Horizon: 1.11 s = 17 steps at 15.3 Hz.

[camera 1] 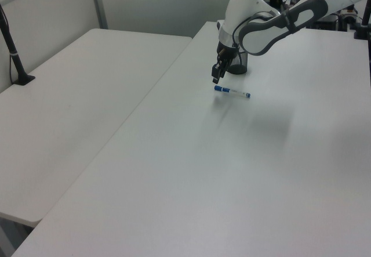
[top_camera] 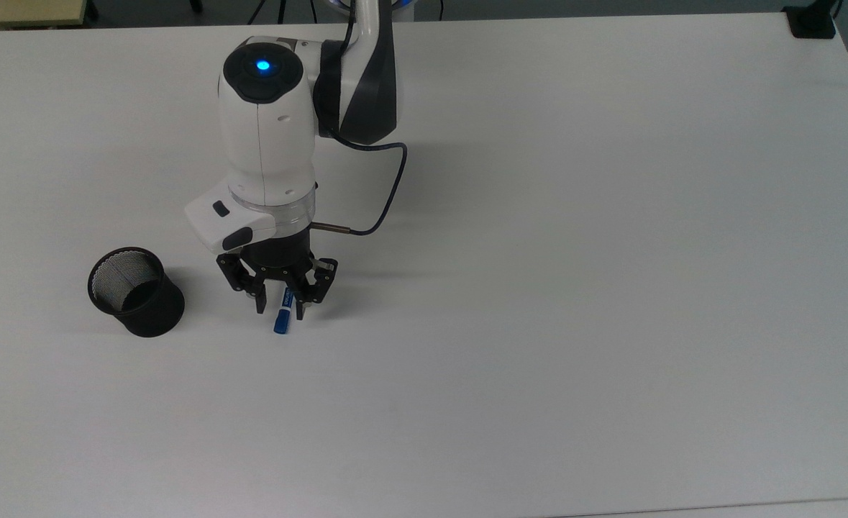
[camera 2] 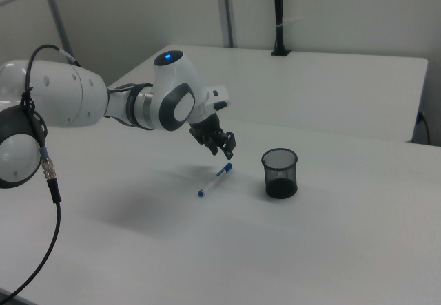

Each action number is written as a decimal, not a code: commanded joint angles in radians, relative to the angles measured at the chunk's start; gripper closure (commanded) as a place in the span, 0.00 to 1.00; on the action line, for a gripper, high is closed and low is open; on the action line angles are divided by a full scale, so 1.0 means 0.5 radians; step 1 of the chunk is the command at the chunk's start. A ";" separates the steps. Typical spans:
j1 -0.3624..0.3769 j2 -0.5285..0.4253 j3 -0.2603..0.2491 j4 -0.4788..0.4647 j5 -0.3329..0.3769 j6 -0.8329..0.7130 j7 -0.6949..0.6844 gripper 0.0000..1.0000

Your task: Remove the marker

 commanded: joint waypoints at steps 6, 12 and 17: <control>0.264 -0.240 -0.032 -0.007 -0.030 -0.417 0.097 0.00; 0.363 -0.697 -0.029 -0.007 -0.030 -1.220 0.097 0.00; 0.366 -0.974 -0.026 -0.013 0.003 -1.675 0.079 0.00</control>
